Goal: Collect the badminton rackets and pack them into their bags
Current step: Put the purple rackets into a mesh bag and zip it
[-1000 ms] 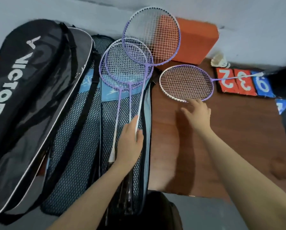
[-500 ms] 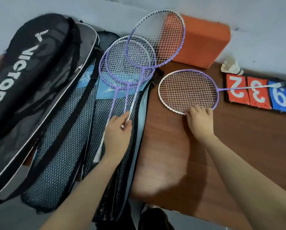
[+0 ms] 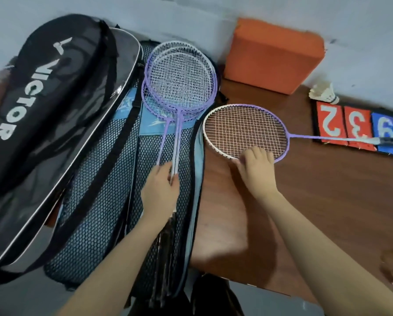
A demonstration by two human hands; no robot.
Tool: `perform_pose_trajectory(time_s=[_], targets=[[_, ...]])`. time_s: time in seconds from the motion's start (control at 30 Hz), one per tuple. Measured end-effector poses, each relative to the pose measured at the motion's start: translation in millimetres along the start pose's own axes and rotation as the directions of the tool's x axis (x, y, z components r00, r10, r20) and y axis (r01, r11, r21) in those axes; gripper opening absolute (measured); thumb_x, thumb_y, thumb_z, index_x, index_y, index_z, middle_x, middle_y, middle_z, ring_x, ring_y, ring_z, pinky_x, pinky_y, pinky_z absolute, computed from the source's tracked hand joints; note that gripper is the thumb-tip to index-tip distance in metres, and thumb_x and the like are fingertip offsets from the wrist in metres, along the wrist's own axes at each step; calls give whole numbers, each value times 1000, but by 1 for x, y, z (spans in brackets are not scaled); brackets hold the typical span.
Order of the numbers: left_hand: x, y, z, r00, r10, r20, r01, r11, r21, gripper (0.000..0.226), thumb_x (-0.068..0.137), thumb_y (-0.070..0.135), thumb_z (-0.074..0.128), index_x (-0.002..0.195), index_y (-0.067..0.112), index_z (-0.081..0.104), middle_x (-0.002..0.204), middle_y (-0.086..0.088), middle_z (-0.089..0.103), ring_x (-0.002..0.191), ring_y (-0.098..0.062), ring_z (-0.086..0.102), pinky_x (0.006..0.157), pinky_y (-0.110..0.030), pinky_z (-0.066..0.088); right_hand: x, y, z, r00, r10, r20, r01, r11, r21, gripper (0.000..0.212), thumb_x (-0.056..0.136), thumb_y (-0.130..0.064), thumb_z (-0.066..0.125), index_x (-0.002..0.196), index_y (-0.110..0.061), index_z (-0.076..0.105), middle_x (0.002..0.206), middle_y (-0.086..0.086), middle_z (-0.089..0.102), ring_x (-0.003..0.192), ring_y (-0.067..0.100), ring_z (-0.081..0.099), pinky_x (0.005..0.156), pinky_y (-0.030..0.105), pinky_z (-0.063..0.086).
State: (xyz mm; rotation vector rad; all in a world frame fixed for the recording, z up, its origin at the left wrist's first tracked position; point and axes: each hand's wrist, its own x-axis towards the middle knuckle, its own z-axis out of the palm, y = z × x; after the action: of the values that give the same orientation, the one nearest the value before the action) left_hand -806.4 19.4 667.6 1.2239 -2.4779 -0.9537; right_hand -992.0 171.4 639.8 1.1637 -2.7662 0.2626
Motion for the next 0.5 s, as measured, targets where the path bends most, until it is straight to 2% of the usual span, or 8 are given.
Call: perform_pose_trajectory(time_s=[0.1, 0.23, 0.33, 0.43, 0.5], targets=[[9, -5, 4, 995, 94, 37, -96, 993, 66, 33, 88, 18, 59, 119, 6, 58, 101, -10, 55, 94, -28, 52, 72, -38, 47, -4, -30, -4, 996, -60, -73, 62, 998, 25, 32, 87, -38, 46, 76, -10, 55, 75, 8, 55, 70, 29, 52, 69, 35, 26], [16, -6, 9, 966, 249, -64, -237, 960, 149, 36, 86, 24, 58, 118, 6, 58, 109, -14, 55, 103, -31, 48, 86, -42, 41, -9, -57, 0, 998, -43, -51, 48, 993, 105, 32, 89, -38, 45, 75, -11, 55, 74, 5, 54, 69, 28, 53, 69, 33, 26], [25, 7, 15, 930, 366, 37, -367, 910, 194, 39, 89, 35, 42, 119, 14, 57, 108, -7, 58, 103, -27, 49, 89, -37, 33, -10, -63, 3, 999, -27, -35, 32, 988, 151, 32, 89, -40, 44, 77, -13, 59, 77, 2, 57, 72, 24, 55, 72, 32, 28], [32, 19, 29, 918, 355, 177, -390, 888, 245, 46, 87, 40, 33, 116, 16, 59, 104, -5, 61, 100, -29, 53, 87, -40, 32, -14, -48, 3, 999, -46, -16, 48, 980, 194, 30, 87, -41, 47, 93, -17, 64, 91, -2, 62, 86, 20, 58, 77, 31, 26], [32, 26, 39, 919, 329, 218, -385, 866, 317, 52, 87, 44, 29, 115, 13, 60, 103, -9, 61, 100, -32, 53, 88, -43, 33, -19, -25, -1, 999, 52, 6, -52, 974, 221, 36, 88, -42, 45, 107, -18, 64, 104, 1, 61, 96, 23, 57, 82, 34, 29]])
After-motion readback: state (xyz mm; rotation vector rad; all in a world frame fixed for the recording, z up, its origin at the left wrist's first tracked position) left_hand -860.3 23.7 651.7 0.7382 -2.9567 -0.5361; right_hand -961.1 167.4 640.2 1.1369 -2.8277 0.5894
